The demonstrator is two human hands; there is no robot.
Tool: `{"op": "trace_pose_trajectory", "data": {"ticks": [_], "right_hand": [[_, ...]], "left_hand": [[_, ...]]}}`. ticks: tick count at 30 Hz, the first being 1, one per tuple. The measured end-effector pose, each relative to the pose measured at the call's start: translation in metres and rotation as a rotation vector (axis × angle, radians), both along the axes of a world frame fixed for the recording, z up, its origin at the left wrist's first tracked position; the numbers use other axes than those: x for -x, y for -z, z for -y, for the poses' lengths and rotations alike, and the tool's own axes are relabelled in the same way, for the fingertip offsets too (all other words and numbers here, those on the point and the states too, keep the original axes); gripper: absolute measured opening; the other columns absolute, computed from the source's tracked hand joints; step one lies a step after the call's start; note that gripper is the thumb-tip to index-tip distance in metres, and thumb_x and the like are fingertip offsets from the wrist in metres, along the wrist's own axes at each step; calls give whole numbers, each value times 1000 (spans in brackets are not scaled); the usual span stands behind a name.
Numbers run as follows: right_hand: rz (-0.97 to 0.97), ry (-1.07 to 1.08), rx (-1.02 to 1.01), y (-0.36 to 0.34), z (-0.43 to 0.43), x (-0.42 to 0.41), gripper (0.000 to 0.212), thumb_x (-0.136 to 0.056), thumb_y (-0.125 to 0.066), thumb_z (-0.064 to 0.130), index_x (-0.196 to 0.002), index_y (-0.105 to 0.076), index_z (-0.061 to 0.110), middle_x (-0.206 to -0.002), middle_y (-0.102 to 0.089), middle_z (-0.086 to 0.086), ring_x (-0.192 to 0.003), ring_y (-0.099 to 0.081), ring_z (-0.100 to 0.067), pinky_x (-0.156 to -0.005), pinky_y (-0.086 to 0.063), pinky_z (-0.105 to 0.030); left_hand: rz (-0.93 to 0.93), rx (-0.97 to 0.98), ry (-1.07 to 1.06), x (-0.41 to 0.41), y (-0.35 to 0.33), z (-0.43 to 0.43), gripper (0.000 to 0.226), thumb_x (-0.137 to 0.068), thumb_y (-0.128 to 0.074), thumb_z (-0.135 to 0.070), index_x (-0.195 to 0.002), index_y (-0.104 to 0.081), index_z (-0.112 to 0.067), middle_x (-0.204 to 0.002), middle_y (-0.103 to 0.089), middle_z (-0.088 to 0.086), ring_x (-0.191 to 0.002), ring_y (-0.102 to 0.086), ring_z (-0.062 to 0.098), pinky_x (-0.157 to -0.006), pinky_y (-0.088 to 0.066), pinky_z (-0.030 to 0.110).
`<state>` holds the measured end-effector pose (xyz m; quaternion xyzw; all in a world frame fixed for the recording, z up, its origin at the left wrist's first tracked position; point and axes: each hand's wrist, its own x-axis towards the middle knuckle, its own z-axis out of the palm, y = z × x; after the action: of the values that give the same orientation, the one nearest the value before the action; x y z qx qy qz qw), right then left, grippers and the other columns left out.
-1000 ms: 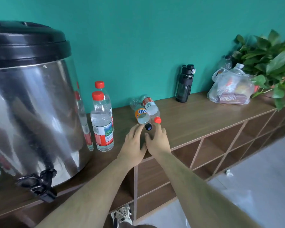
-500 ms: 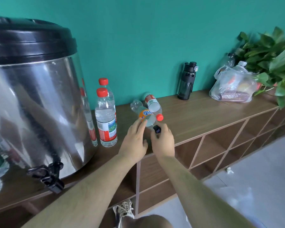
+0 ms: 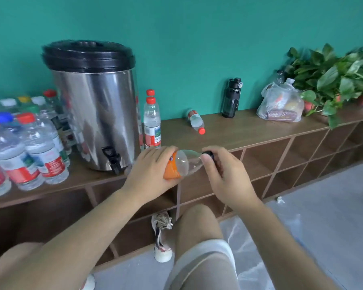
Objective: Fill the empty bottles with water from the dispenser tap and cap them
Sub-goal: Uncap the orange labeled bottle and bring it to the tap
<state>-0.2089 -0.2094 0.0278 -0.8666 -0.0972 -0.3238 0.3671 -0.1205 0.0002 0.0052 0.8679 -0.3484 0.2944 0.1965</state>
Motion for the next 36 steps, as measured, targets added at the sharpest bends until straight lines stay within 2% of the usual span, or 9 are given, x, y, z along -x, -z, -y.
{"op": "trace_pose_trajectory", "data": {"ticks": [3, 7, 9, 12, 17, 21, 25, 30, 36], "right_hand": [[-12, -122, -3, -16, -20, 14, 26, -106, -52, 32, -120, -66, 14, -92, -63, 20, -89, -60, -1, -78, -41, -9], [-109, -201, -11, -34, -60, 16, 29, -107, -44, 42, -105, -62, 20, -80, -63, 18, -80, -60, -3, -71, -43, -18], [-168, -128, 52, -44, -82, 14, 48, -106, -33, 57, -86, -55, 20, -73, -60, 6, -74, -59, -13, -68, -45, -37], [-288, 23, 107, -63, -109, 13, 61, -107, -26, 59, -64, -45, 21, -67, -55, 0, -77, -59, -32, -68, -45, -39], [-274, -32, -84, -73, -133, 6, 68, -108, -39, 51, -49, -29, 18, -47, -36, 3, -55, -38, -18, -57, -30, -36], [-85, -229, -53, -63, -122, 1, 61, -111, -43, 41, -53, -30, 27, -48, -33, 8, -51, -31, -12, -53, -21, -27], [-20, -404, 108, -64, -105, -2, 38, -108, -42, 47, -71, -41, 36, -64, -46, 15, -62, -44, -10, -59, -32, -23], [-146, -569, 192, -74, -91, -8, 26, -104, -49, 33, -115, -62, 13, -102, -68, -1, -97, -62, -22, -88, -51, -42], [-254, -650, 259, -85, -89, -19, 32, -99, -59, -1, -124, -66, 18, -121, -65, -2, -106, -61, -21, -94, -51, -39]], "left_hand": [[-67, 67, -89, 37, 0, -60, 62, -74, -84, -41, -125, -58, -18, -108, -71, -2, -89, -69, 25, -75, -53, 37], [0, -6, -253, 72, -18, -113, 49, -72, -86, -36, -109, -61, -16, -88, -69, -4, -67, -66, 24, -55, -43, 29], [76, -64, -321, 82, -28, -132, 48, -70, -86, -31, -107, -60, -14, -83, -67, -2, -62, -62, 23, -54, -35, 28], [171, -111, -367, 89, -39, -148, 53, -64, -86, -24, -107, -59, -10, -78, -65, 3, -56, -60, 27, -49, -39, 29], [51, -53, -356, 92, -45, -151, 62, -67, -78, -29, -122, -51, -21, -88, -67, 0, -63, -63, 31, -52, -42, 29], [-477, 85, -161, 98, -52, -146, 47, -71, -78, -33, -105, -47, -41, -79, -66, -12, -69, -63, 10, -58, -49, 28], [-911, 242, 110, 101, -54, -150, 50, -76, -87, -17, -113, -57, -33, -86, -73, 0, -71, -69, 19, -69, -59, 34], [-995, 324, 185, 103, -43, -146, 46, -84, -83, -8, -120, -56, -18, -77, -68, 2, -59, -64, 26, -68, -56, 48], [-1095, 512, 241, 96, -6, -144, 40, -77, -88, -24, -106, -63, -38, -81, -68, 10, -62, -65, 33, -67, -55, 38]]}}
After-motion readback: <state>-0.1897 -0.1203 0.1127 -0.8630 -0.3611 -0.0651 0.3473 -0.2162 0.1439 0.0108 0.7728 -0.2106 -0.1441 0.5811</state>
